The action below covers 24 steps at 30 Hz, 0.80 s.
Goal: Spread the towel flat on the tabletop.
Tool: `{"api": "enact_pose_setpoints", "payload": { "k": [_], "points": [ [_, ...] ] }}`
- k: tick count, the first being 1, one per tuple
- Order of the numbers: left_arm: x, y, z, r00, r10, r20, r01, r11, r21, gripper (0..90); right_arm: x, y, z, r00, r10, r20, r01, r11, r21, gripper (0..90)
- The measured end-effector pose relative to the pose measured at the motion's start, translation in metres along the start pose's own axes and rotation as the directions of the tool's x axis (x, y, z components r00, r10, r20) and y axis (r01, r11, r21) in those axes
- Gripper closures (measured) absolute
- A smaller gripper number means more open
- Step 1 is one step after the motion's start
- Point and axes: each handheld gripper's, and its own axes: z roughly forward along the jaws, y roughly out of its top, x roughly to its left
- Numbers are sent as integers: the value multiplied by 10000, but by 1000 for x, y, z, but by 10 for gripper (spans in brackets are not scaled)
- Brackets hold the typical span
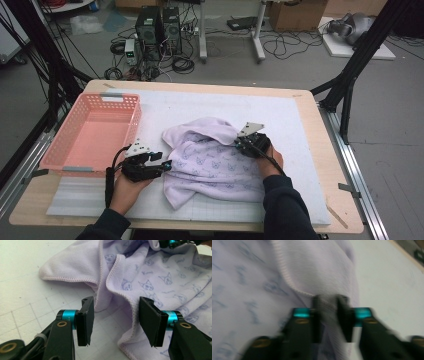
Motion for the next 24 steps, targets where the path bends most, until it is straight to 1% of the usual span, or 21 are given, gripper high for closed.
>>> {"api": "enact_pose_setpoints", "payload": {
  "k": [1,2,3,5,6,7,8,9,10,12,13,14,15,16,17,18,19,20,22,23,24],
  "points": [
    [0,0,0,10000,-4,-21,4,10000,-9,473,-3,-1,-1,9997,125,212,-127,9998,120,879],
    [1,0,-1,10000,39,-29,-39,10000,26,473,-10,-4,-3,9990,345,288,-348,9993,99,884],
    [1,0,0,10000,-16,-50,16,10000,-16,473,-16,-8,-7,9963,678,535,-683,9976,73,885],
    [2,-1,0,10000,-34,-59,34,10000,30,473,-29,-17,-17,9881,1266,869,-1268,9919,-31,886],
    [2,-1,0,10000,-50,-78,50,10000,42,473,-36,-23,-22,9832,1453,1101,-1458,9893,-41,886],
    [2,-1,1,9999,-54,-114,54,10000,37,473,-41,-29,-28,9764,1627,1418,-1660,9861,117,886],
    [1,-1,1,9999,-67,-109,67,10000,3,473,-47,-36,-33,9695,1900,1551,-1943,9809,126,886],
    [1,-1,1,9999,-50,-121,50,10000,20,472,-53,-43,-38,9601,2227,1690,-2294,9731,205,886],
    [1,-1,1,9999,-38,-125,39,10000,28,472,-58,-50,-43,9517,2397,1917,-2508,9674,353,886],
    [1,-1,1,9999,-56,-154,56,10000,4,472,-65,-65,-52,9396,2689,2118,-2861,9567,544,886],
    [1,-1,2,9999,-36,-168,36,10000,2,472,-67,-72,-55,9355,2779,2181,-2974,9527,617,884],
    [2,-1,2,9998,-53,-208,53,10000,24,472,-67,-76,-58,9358,2828,2105,-3019,9512,643,880],
    [2,-1,3,9998,-62,-215,62,10000,-7,472,-67,-79,-61,9370,2823,2059,-3001,9520,603,870],
    [2,0,3,9997,-82,-238,82,10000,-22,472,-65,-79,-63,9380,2796,2050,-2948,9544,470,826],
    [2,0,4,9997,-75,-236,74,10000,-31,470,-63,-78,-65,9414,2707,2013,-2808,9595,225,740],
    [2,0,4,9997,-45,-251,43,10000,-69,470,-61,-75,-67,9450,2744,1783,-2757,9611,-179,703],
    [1,0,4,9997,-38,-246,35,9999,-114,471,-58,-71,-68,9511,2674,1546,-2623,9635,-528,654],
    [1,1,4,9997,9,-228,-11,10000,-84,471,-54,-65,-68,9590,2536,1262,-2452,9663,-789,625],
    [0,1,5,9997,-23,-239,20,9999,-121,470,-42,-51,-65,9783,1989,581,-1912,9745,-1171,590],
    [0,1,5,9998,-14,-218,12,10000,-97,470,-35,-43,-62,9858,1664,214,-1621,9776,-1345,574],
    [0,1,5,9998,1,-213,-3,10000,-88,469,-28,-34,-58,9893,1422,-334,-1456,9777,-1512,558]
  ]
}}
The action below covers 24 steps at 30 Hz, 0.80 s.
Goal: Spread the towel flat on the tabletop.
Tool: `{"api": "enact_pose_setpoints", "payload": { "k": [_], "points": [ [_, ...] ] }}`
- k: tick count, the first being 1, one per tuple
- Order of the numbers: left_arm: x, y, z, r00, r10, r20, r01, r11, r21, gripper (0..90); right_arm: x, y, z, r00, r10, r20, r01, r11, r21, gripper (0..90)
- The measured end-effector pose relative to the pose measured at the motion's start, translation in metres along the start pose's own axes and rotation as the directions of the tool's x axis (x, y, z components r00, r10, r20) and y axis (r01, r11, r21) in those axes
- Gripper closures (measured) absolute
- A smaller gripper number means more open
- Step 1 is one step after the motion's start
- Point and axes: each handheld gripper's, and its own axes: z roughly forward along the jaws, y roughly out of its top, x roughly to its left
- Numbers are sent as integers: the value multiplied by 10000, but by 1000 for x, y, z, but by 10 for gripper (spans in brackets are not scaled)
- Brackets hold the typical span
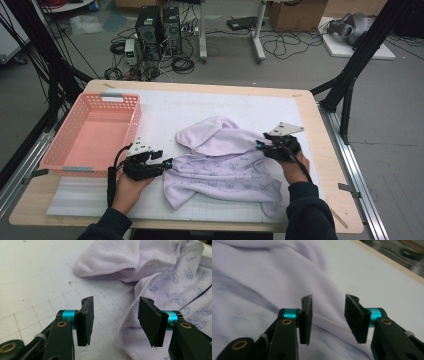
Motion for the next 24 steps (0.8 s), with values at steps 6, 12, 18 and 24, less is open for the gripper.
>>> {"api": "enact_pose_setpoints", "payload": {
  "k": [6,12,18,24],
  "points": [
    [2,0,-2,10000,-5,-77,4,9999,-121,469,57,30,38,9559,-1578,-2478,1523,9875,-413,519],
    [3,1,-5,9999,23,-116,-27,9996,-277,468,87,41,68,8975,-2741,-3454,2844,9585,-216,843],
    [3,1,-4,10000,-37,-92,35,9996,-274,468,54,45,64,9665,-1649,-1966,1632,9863,-251,875],
    [0,1,1,10000,36,-1,-36,9998,-176,468,-11,33,52,9975,482,520,-472,9987,-201,875]
  ]
}}
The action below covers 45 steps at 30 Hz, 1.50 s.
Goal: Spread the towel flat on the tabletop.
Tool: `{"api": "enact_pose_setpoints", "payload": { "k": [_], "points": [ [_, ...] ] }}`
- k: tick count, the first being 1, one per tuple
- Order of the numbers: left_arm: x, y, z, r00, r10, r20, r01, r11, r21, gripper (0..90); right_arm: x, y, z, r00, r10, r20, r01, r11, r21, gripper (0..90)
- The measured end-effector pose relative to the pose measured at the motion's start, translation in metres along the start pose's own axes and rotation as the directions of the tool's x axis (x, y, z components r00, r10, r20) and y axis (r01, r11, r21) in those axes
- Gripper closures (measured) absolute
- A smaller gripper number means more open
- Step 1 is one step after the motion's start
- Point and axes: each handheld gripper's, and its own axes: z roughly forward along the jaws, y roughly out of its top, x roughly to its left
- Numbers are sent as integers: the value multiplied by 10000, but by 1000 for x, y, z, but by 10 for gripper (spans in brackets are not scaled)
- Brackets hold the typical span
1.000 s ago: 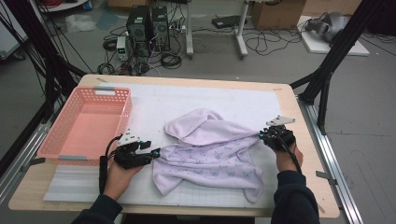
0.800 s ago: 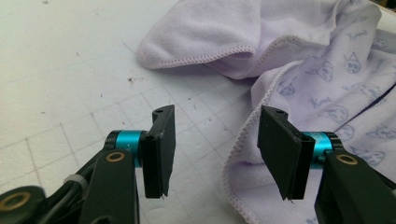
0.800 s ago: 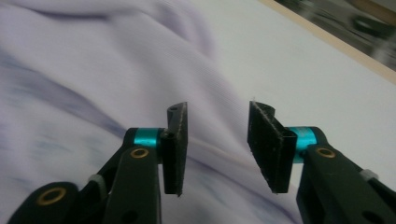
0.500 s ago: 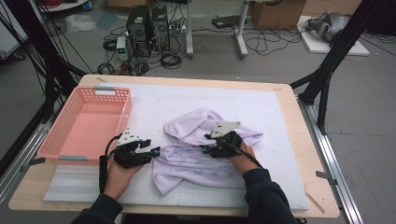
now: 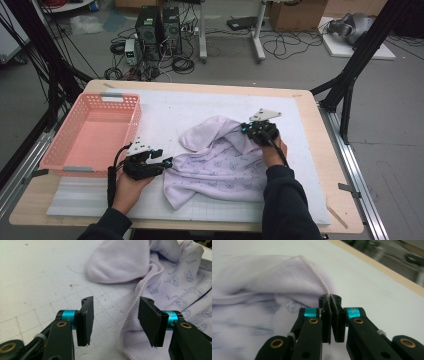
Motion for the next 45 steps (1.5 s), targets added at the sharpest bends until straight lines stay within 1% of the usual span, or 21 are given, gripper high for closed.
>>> {"api": "enact_pose_setpoints", "payload": {
  "k": [2,4,6,8,11,12,13,14,16,19,22,25,26,28,30,33,36,41,42,44,45],
  "points": [
    [-1,0,1,10000,24,18,-24,10000,11,468,-17,-6,-2,9964,519,666,-525,9986,70,875],
    [-1,0,2,10000,17,7,-17,10000,36,468,-30,-11,-3,9862,933,1370,-972,9950,224,875],
    [-1,0,2,10000,-14,-11,14,10000,12,468,-43,-16,-8,9641,1394,2260,-1477,9888,199,876],
    [-1,0,1,10000,-11,-2,11,10000,7,468,-58,-22,-15,9282,2021,3123,-2146,9767,57,875],
    [-1,0,1,10000,4,8,-4,10000,-23,468,-78,-33,-30,8544,2973,4262,-3151,9486,-302,869],
    [-2,0,1,10000,3,24,-3,10000,-22,468,-83,-38,-33,8412,3305,4280,-3511,9358,-325,863],
    [-2,1,2,10000,8,43,-8,10000,-17,468,-87,-42,-36,8421,3584,4031,-3765,9257,-366,837],
    [-3,2,3,10000,33,72,-33,10000,9,466,-89,-45,-39,8471,3639,3872,-3804,9241,-362,776],
    [-4,4,7,9999,54,141,-55,10000,14,457,-88,-50,-46,8533,3510,3856,-3595,9317,-526,663],
    [-7,13,11,9996,79,255,-77,9999,-71,447,-84,-58,-61,8574,3768,3506,-3669,9252,-972,596],
    [-12,27,21,9990,194,408,-191,9998,-72,440,-76,-63,-77,8785,3601,3140,-3394,9329,-1202,579],
    [-18,40,40,9982,380,469,-386,9992,107,425,-63,-67,-86,9133,3175,2551,-3027,9482,-963,559],
    [-22,46,50,9974,509,504,-518,9985,163,423,-59,-68,-88,9194,3052,2480,-2930,9523,-856,556],
    [-28,54,66,9960,738,498,-759,9963,401,421,-47,-72,-89,9412,2839,1830,-2731,9584,-827,542],
    [-32,59,81,9945,946,455,-975,9930,666,416,-36,-75,-88,9519,2599,1625,-2508,9652,-746,534],
    [-35,64,102,9941,1013,381,-1051,9875,1179,414,-27,-80,-84,9615,2388,1362,-2317,9706,-659,531],
    [-36,64,117,9950,955,288,-987,9842,1469,412,-25,-81,-81,9652,2356,1138,-2312,9716,-507,518],
    [-37,58,131,9931,1101,411,-1162,9715,2064,442,-25,-83,-79,9607,2591,1000,-2552,9656,-508,495],
    [-37,58,130,9929,1047,568,-1144,9710,2100,492,-26,-84,-79,9622,2531,1005,-2490,9671,-517,492],
    [-40,57,127,9816,1768,726,-1890,9541,2323,752,-25,-85,-79,9609,2611,921,-2579,9651,-460,488],
    [-40,57,124,9825,1646,874,-1815,9517,2477,841,-24,-86,-79,9612,2610,893,-2579,9651,-454,486]
  ]
}}
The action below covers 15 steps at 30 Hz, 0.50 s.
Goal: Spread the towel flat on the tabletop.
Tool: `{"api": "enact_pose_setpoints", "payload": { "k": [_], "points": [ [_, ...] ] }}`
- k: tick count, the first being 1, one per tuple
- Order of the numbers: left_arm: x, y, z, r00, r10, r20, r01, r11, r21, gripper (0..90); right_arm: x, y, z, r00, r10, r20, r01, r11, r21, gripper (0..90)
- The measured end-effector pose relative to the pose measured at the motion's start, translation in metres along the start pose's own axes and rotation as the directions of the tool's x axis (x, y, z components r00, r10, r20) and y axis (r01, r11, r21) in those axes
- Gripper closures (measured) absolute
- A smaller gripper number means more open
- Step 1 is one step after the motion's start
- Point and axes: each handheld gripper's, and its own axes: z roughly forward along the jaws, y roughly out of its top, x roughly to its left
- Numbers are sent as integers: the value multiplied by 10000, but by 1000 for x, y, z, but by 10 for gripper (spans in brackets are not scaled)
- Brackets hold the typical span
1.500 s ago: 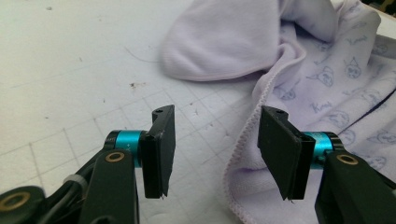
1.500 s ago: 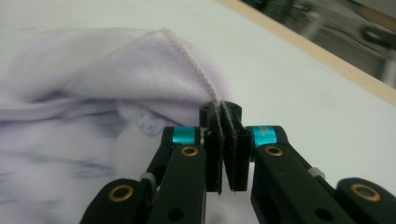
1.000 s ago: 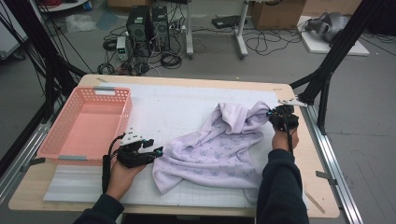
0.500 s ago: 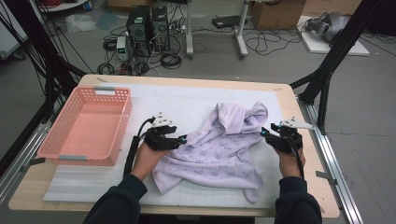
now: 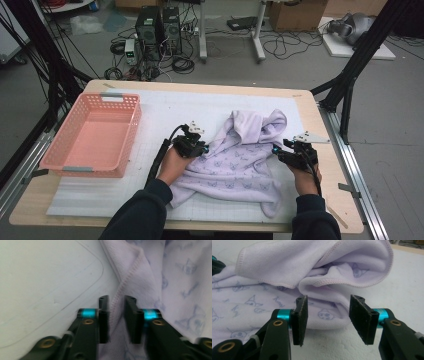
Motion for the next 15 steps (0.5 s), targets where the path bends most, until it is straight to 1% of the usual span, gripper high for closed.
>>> {"api": "enact_pose_setpoints", "payload": {
  "k": [1,3,5,6,7,9,10,11,13,15],
  "points": [
    [0,-1,-2,10000,26,23,-26,9999,118,864,0,0,0,10000,-8,-46,8,10000,42,484],
    [0,-6,-10,9999,127,-38,-126,9995,281,871,2,-1,0,9999,-68,-126,69,9999,103,482],
    [3,-14,-21,9998,150,-102,-146,9992,381,874,6,-1,0,9994,-188,-277,192,9997,170,482],
    [4,-19,-28,9995,206,-249,-195,9990,408,876,7,0,1,9991,-298,-309,304,9994,179,482],
    [6,-25,-35,9994,230,-274,-219,9989,411,877,9,0,1,9988,-328,-374,335,9993,177,482],
    [12,-39,-49,9991,80,-418,-66,9995,324,878,12,1,2,9983,-355,-453,365,9991,198,482],
    [17,-46,-56,9992,-87,-398,97,9996,272,878,13,1,3,9978,-438,-498,448,9988,187,483],
    [20,-53,-64,9988,-329,-362,333,9994,113,879,15,1,4,9975,-441,-549,454,9987,231,483],
    [24,-64,-77,9979,-597,-257,596,9982,-59,879,18,2,6,9970,-492,-595,508,9983,271,483],
    [23,-74,-87,9983,-560,-159,560,9984,-19,879,21,3,7,9956,-554,-750,578,9979,299,496]
  ]
}}
